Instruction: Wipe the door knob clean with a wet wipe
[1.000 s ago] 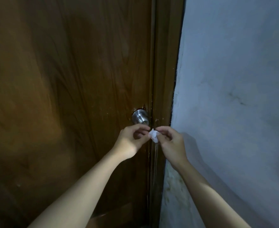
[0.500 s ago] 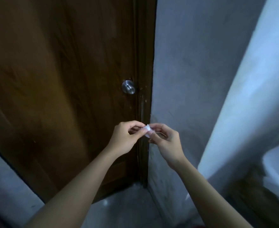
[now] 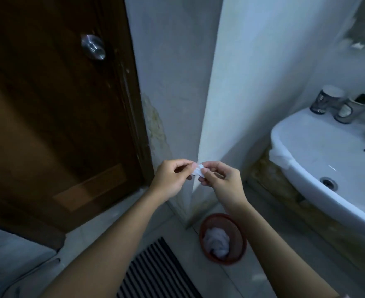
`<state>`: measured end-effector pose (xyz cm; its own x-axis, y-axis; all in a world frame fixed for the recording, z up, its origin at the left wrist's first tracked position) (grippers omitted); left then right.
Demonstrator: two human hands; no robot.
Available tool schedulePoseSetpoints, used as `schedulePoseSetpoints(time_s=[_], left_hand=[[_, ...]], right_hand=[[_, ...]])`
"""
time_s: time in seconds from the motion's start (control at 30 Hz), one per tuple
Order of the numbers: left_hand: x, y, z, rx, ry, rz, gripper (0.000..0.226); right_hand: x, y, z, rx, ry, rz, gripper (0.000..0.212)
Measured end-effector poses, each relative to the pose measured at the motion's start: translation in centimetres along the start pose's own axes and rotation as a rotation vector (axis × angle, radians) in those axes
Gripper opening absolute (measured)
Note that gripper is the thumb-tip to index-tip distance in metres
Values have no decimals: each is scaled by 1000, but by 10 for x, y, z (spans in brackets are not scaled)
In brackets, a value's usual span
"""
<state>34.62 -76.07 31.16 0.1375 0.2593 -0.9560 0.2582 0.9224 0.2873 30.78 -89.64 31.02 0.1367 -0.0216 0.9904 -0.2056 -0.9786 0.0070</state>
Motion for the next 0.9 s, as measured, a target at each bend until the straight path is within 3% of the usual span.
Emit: schedulePoseSetpoints(time_s=[0.2, 0.63, 0.9], left_hand=[[34, -77, 3, 93, 102, -89, 14], [186, -220, 29, 168, 196, 94, 17], [247, -265, 13, 271, 312, 172, 18]], right_hand=[[-51, 68, -1, -128, -81, -60, 7], [-242, 173, 58, -234, -252, -258, 10], [-339, 199, 61, -135, -416, -304, 28]])
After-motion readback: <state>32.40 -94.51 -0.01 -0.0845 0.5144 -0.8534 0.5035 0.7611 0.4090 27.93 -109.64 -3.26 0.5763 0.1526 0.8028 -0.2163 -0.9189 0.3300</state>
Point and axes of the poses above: each hand's wrist, its own z-axis towards the middle knuckle, its own y-axis out of the back of the hand, x = y × z, the point moved 7 cm from there along z, towards the middle knuckle, and after that the axes turned 6 degrees about -y, right-handed, at the moved point
